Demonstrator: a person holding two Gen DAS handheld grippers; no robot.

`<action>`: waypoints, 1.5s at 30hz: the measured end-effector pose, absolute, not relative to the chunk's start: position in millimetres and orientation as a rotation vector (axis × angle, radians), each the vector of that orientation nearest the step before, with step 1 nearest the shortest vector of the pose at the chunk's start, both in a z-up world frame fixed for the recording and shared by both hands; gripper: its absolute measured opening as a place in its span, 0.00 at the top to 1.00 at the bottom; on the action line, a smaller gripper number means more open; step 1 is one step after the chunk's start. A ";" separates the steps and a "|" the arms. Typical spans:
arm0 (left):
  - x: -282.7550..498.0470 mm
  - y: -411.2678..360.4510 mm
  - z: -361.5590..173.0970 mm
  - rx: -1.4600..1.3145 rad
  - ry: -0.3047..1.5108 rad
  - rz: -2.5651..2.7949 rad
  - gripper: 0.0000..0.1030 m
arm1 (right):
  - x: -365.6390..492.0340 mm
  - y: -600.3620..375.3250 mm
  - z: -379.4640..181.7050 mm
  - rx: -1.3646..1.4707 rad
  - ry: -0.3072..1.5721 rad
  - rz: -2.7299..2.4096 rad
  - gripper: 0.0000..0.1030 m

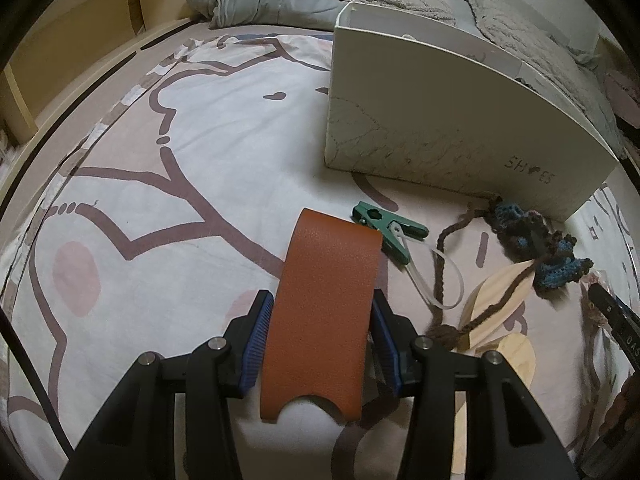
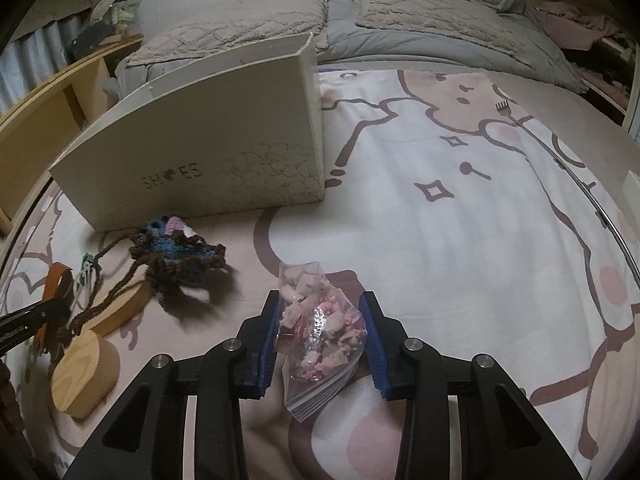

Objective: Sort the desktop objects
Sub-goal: 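Lift the leather strip with the left gripper while the right gripper lifts the bag toward the box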

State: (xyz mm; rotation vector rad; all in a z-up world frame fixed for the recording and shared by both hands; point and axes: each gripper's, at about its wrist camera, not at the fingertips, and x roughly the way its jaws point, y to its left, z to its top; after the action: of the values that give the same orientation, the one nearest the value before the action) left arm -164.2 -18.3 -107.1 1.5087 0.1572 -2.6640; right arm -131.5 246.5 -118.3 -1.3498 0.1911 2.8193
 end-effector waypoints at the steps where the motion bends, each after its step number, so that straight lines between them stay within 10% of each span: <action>1: -163.7 -17.9 -105.9 1.503 0.155 -2.667 0.53 | -131.1 246.0 -117.4 -1.348 0.192 2.826 0.62; 45: -129.2 12.4 -18.9 1.254 0.149 -2.872 0.54 | -88.4 195.4 -30.2 -1.048 0.100 3.168 0.62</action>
State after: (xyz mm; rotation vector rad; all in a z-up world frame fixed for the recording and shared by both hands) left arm -129.2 12.4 -18.9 1.2541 0.1492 -2.8721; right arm -88.4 195.4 -30.2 -1.0483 0.0995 3.1678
